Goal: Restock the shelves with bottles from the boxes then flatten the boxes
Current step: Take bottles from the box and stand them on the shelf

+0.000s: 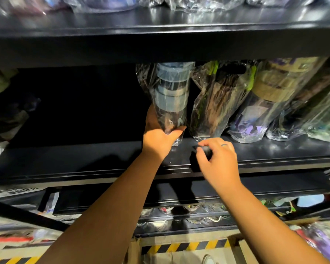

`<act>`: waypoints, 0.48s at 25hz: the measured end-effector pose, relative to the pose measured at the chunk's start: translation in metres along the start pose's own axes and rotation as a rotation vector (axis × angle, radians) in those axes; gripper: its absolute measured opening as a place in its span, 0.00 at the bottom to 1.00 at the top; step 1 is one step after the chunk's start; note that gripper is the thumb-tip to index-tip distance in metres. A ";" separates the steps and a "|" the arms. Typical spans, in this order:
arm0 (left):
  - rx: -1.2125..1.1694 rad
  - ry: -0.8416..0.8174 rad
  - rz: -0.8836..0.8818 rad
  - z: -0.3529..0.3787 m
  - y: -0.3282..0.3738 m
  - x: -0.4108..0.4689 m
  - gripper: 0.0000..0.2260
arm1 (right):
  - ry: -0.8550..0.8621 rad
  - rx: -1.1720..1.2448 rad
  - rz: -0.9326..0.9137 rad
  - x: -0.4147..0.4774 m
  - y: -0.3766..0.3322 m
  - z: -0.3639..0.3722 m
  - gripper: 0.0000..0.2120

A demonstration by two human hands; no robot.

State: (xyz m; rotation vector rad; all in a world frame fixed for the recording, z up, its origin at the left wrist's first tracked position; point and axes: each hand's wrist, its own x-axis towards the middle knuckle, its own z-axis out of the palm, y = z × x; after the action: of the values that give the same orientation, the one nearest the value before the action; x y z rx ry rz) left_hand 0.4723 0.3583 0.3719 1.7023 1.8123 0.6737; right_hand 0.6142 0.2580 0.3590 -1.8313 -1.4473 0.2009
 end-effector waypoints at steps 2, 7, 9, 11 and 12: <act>0.026 -0.007 -0.003 -0.001 -0.003 0.000 0.39 | -0.010 -0.090 0.004 0.007 0.010 -0.002 0.06; 0.032 -0.012 0.014 -0.006 -0.014 0.006 0.50 | -0.013 -0.203 -0.027 0.002 0.015 0.000 0.08; 0.106 -0.056 -0.007 -0.008 -0.018 0.007 0.49 | 0.000 -0.214 -0.041 0.001 0.014 0.000 0.09; 0.120 -0.059 0.010 -0.011 -0.021 0.006 0.47 | -0.007 -0.226 -0.050 0.000 0.015 0.001 0.06; 0.113 -0.044 0.042 -0.013 -0.021 0.005 0.45 | -0.008 -0.245 -0.063 -0.001 0.016 0.002 0.05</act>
State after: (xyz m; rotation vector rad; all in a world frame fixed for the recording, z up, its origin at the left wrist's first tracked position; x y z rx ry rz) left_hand 0.4487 0.3616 0.3663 1.8181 1.8193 0.5561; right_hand 0.6255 0.2574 0.3470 -1.9766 -1.5902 -0.0012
